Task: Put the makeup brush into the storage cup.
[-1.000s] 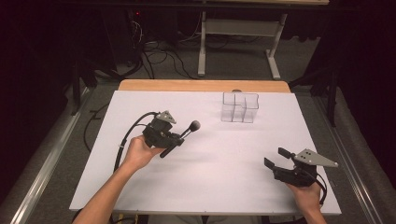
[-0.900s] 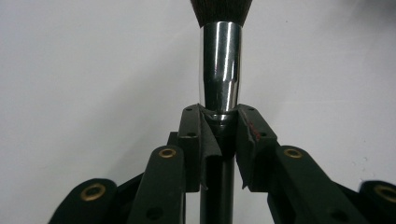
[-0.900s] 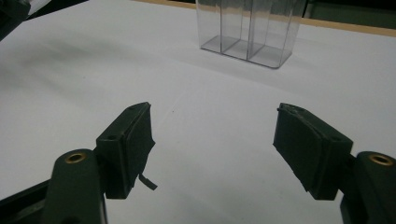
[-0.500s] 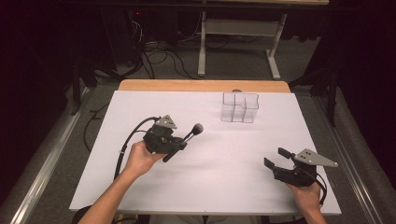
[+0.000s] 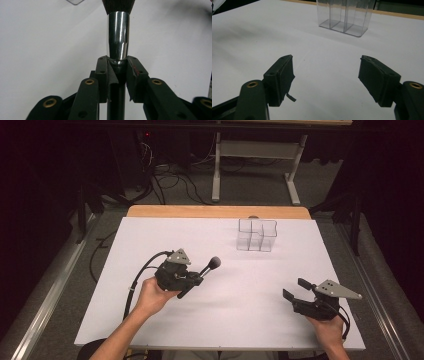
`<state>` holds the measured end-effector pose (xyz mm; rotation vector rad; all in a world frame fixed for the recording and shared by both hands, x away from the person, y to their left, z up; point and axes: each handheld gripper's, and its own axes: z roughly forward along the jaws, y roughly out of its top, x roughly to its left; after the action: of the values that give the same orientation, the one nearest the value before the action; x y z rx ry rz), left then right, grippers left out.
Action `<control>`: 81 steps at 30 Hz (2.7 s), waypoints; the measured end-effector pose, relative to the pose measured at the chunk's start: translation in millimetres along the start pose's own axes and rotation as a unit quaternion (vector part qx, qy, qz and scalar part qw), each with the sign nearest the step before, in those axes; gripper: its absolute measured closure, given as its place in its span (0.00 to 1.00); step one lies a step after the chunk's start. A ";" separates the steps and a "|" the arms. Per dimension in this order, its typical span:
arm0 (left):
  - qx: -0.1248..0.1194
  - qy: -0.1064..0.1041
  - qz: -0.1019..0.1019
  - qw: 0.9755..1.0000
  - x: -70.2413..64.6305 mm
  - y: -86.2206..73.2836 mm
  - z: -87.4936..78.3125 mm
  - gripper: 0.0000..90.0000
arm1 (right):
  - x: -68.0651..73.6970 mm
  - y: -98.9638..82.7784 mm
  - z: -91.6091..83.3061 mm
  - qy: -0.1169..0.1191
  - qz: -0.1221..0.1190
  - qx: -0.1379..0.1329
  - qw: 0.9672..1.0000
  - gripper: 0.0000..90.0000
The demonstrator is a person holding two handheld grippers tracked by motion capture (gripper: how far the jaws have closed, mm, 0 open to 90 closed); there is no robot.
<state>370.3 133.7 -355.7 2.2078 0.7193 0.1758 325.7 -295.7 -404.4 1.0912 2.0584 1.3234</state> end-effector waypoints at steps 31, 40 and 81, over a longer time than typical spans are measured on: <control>-0.052 -0.026 0.014 0.998 -31.2 -7.9 4.8 0.81 | 18.9 9.9 8.7 0.029 0.015 -0.022 0.999 0.35; -0.058 -0.021 0.013 0.998 -31.8 -9.7 6.0 0.81 | 38.5 25.9 17.5 0.040 -0.005 -0.008 0.999 0.41; -0.086 -0.025 0.015 0.996 -49.4 -5.7 28.3 0.81 | 81.7 43.2 47.8 0.150 -0.005 0.016 0.989 0.59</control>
<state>336.6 91.2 -374.0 2.0522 0.6187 0.1893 328.9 -193.8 -383.0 0.9399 2.3025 1.5323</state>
